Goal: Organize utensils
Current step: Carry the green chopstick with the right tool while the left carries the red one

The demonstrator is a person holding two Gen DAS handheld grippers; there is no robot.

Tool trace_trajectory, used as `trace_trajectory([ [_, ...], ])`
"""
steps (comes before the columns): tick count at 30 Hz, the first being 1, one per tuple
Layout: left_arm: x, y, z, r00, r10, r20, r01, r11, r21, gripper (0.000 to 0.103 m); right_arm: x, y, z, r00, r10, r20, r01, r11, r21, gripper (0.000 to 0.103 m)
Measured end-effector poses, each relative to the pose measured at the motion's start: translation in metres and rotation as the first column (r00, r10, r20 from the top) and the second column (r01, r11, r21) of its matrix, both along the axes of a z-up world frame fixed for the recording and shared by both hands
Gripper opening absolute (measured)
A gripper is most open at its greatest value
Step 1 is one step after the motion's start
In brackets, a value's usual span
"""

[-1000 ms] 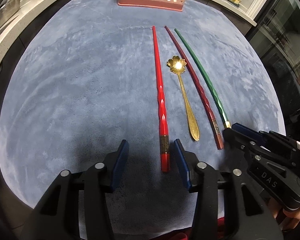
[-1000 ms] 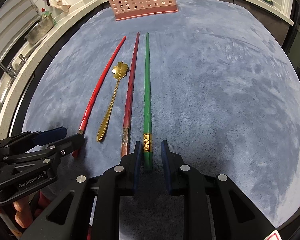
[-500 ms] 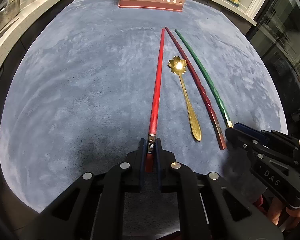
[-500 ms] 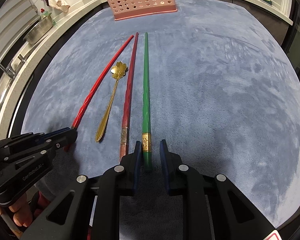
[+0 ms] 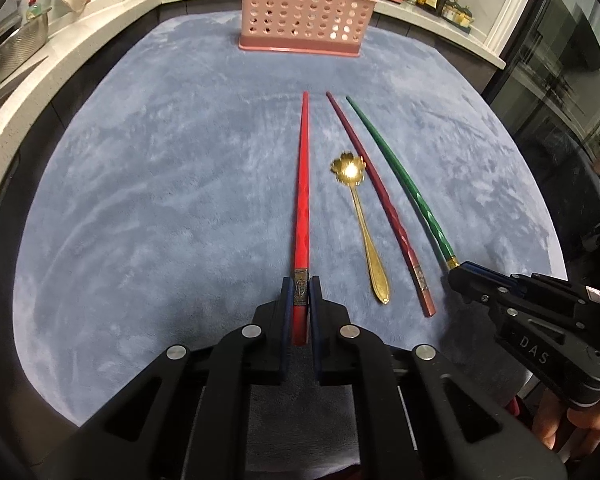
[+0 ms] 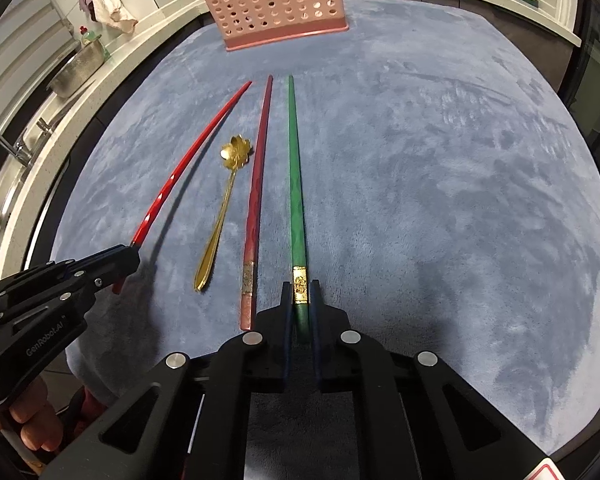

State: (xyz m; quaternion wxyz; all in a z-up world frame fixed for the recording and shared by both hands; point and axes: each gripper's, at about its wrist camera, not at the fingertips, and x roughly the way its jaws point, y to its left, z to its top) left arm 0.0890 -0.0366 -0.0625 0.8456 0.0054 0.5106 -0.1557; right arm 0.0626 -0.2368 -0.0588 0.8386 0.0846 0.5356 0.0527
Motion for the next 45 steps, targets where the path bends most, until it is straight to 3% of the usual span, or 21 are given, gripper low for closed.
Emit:
trace_trajectory([
  [10, 0.003, 0.006, 0.030, 0.998, 0.013, 0.062, -0.011, 1.000, -0.023, 0.007, 0.004, -0.004, 0.040, 0.996, -0.015, 0.093, 0.014, 1.000, 0.016, 0.007],
  [20, 0.020, 0.015, 0.081, 0.988, 0.033, 0.149, -0.023, 0.997, -0.071, 0.007, 0.020, -0.019, 0.092, 0.978, -0.055, 0.203, 0.046, 0.998, 0.049, 0.007],
  [36, 0.084, 0.023, 0.167, 0.943, 0.087, 0.323, -0.056, 0.993, -0.103, 0.007, 0.068, -0.047, 0.167, 0.923, -0.093, 0.374, 0.076, 0.995, 0.060, 0.007],
  [45, 0.127, 0.033, 0.218, 0.913, 0.128, 0.386, -0.063, 0.982, -0.177, 0.007, 0.100, -0.059, 0.204, 0.884, -0.127, 0.451, 0.087, 0.990, 0.108, 0.007],
])
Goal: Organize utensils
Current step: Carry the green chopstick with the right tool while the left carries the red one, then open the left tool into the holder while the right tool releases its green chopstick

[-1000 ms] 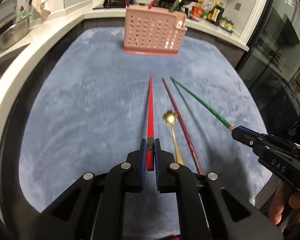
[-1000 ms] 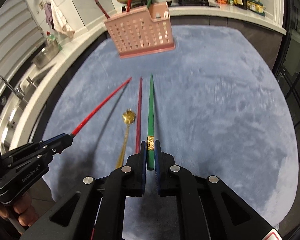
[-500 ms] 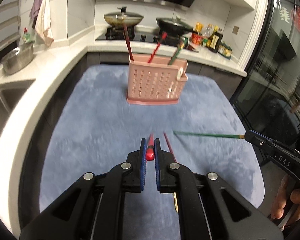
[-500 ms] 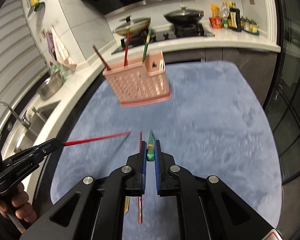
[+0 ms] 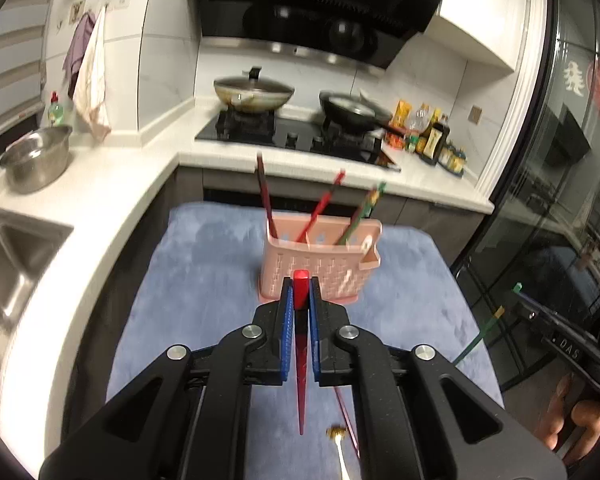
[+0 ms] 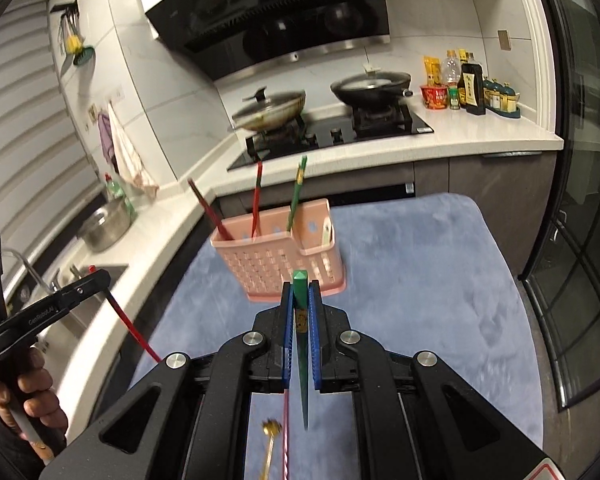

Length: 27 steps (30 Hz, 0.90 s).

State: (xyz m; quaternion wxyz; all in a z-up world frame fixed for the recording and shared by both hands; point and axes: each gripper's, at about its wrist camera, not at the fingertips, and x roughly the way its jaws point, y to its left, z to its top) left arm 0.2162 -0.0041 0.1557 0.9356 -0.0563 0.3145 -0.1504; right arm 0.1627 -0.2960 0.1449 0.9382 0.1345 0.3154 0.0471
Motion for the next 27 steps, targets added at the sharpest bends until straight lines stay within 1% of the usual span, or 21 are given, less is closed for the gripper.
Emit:
trace_trajectory([
  [3, 0.011, -0.001, 0.016, 0.999, 0.007, 0.037, -0.006, 1.000, -0.008, 0.007, 0.011, -0.003, 0.012, 1.000, -0.002, 0.029, 0.001, 1.000, 0.017, 0.007],
  [8, 0.034, -0.006, 0.051, 0.992, 0.012, 0.123, -0.008, 1.000, -0.030, 0.007, 0.037, -0.007, 0.032, 0.997, 0.002, 0.076, -0.006, 0.999, 0.051, 0.007],
  [12, 0.055, -0.009, 0.077, 0.982, 0.031, 0.189, -0.021, 0.998, -0.054, 0.007, 0.063, -0.005, 0.059, 0.989, 0.004, 0.146, -0.013, 0.998, 0.064, 0.007],
  [17, 0.081, -0.012, 0.096, 0.968, 0.060, 0.243, -0.046, 0.997, -0.064, 0.007, 0.097, -0.001, 0.088, 0.974, -0.001, 0.226, -0.011, 0.999, 0.052, 0.007],
  [19, 0.091, -0.013, 0.099, 0.964, 0.069, 0.256, -0.053, 0.996, -0.067, 0.007, 0.108, 0.000, 0.095, 0.969, -0.009, 0.247, -0.005, 0.998, 0.057, 0.007],
  [22, 0.107, -0.015, 0.097, 0.960, 0.082, 0.268, -0.067, 0.996, -0.064, 0.007, 0.129, 0.003, 0.099, 0.965, -0.016, 0.263, 0.001, 0.998, 0.057, 0.007],
  [25, 0.123, -0.017, 0.087, 0.961, 0.095, 0.258, -0.082, 0.995, -0.058, 0.007, 0.147, 0.006, 0.094, 0.965, -0.016, 0.261, 0.003, 0.999, 0.053, 0.007],
  [27, 0.131, -0.017, 0.078, 0.965, 0.095, 0.243, -0.081, 0.995, -0.064, 0.007, 0.160, 0.010, 0.086, 0.970, -0.015, 0.243, 0.003, 0.999, 0.050, 0.007],
])
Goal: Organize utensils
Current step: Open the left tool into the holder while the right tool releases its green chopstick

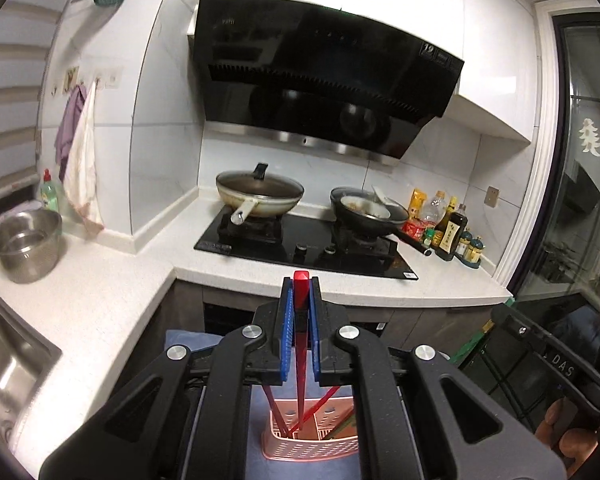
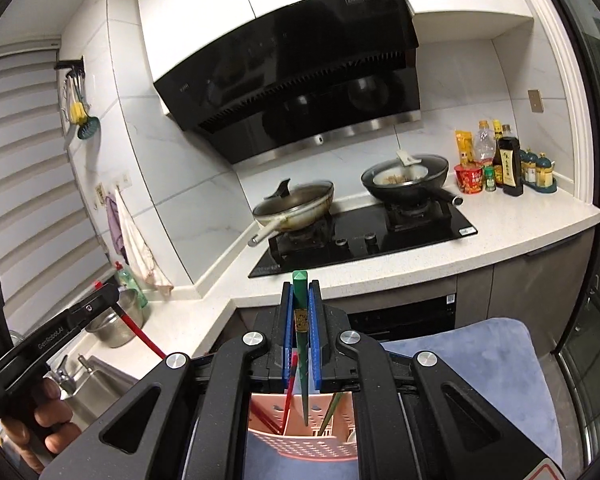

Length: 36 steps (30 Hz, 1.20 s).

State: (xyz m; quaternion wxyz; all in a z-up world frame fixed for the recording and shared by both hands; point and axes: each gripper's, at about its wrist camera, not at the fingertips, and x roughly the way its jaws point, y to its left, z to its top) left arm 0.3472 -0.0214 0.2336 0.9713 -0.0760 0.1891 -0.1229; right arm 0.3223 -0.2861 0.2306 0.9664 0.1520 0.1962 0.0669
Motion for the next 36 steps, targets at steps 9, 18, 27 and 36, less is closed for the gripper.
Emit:
trace_trajectory([
  [9, 0.028, -0.002, -0.050, 0.995, 0.013, -0.094, -0.013, 1.000, 0.005, 0.007, 0.030, 0.016, -0.052, 0.992, 0.021, -0.123, -0.022, 1.000, -0.009, 0.007],
  [18, 0.037, -0.005, -0.078, 0.987, 0.007, -0.163, -0.006, 1.000, 0.004, 0.007, 0.043, 0.025, -0.085, 0.980, 0.027, -0.198, -0.033, 0.999, -0.028, 0.007],
  [27, 0.036, -0.006, -0.083, 0.984, 0.030, -0.176, -0.027, 0.999, 0.017, 0.022, 0.042, 0.022, -0.091, 0.977, 0.007, -0.212, -0.015, 0.999, -0.034, 0.014],
  [36, 0.026, 0.002, -0.079, 0.983, 0.053, -0.177, -0.053, 0.999, 0.010, 0.037, 0.028, 0.019, -0.081, 0.982, -0.004, -0.191, -0.004, 0.999, -0.038, 0.021],
])
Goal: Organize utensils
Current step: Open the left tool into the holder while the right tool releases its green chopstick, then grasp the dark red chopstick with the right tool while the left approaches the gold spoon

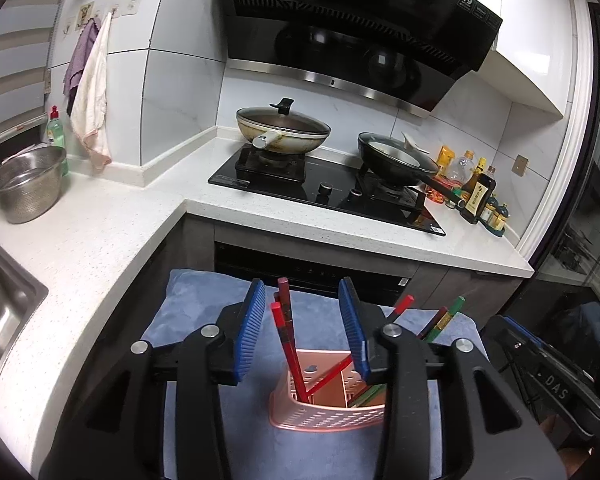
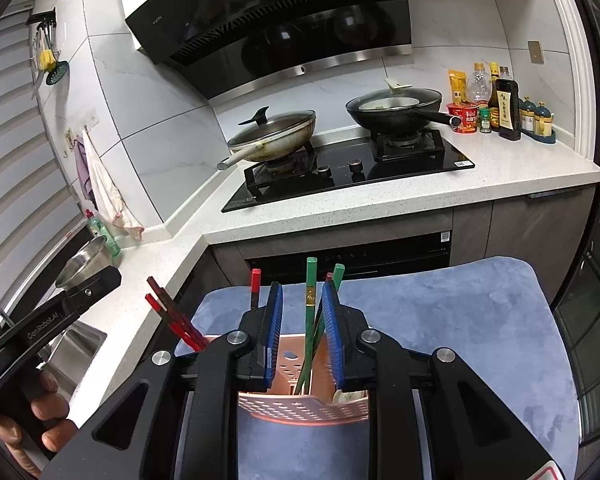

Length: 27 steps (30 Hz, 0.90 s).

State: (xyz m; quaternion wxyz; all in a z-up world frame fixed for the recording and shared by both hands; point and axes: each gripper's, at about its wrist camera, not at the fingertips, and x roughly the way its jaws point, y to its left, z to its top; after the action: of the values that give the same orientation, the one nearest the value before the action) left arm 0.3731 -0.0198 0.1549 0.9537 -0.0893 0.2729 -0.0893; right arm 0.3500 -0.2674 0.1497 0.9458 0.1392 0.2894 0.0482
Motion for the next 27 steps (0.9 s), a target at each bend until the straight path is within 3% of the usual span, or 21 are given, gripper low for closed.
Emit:
trace_trajectory([
  [10, -0.038, 0.001, 0.002, 1.000, 0.002, 0.005, -0.002, 0.999, 0.041, 0.043, -0.040, 0.001, 0.007, 1.000, 0.018, 0.005, -0.018, 1.000, -0.012, 0.021],
  [27, -0.121, -0.006, -0.023, 0.999, -0.024, -0.049, 0.030, 0.991, 0.129, 0.048, -0.132, 0.010, -0.024, 0.996, 0.048, -0.076, -0.052, 0.997, -0.052, 0.022],
])
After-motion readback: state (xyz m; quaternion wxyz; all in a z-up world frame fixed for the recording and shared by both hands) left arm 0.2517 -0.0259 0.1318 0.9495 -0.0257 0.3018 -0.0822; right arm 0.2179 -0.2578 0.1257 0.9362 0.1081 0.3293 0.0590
